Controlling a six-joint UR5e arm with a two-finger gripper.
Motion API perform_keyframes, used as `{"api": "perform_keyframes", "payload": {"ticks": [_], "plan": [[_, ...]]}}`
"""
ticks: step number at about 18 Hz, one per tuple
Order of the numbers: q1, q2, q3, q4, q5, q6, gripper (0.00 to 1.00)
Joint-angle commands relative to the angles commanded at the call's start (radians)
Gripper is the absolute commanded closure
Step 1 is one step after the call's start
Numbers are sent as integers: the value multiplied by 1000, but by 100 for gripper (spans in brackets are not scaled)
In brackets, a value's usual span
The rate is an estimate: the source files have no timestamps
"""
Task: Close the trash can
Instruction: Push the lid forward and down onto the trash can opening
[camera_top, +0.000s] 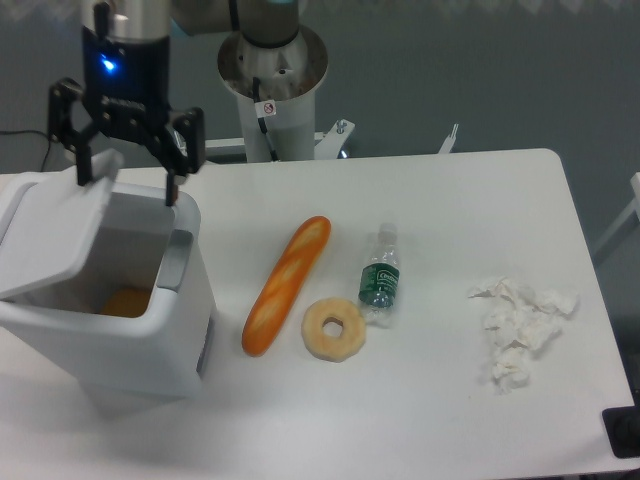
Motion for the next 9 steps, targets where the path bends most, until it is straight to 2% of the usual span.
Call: {"api": "perform_keyframes", "payload": {"ticks": [9], "plan": [[14, -48, -3, -2, 34, -3, 0]]}}
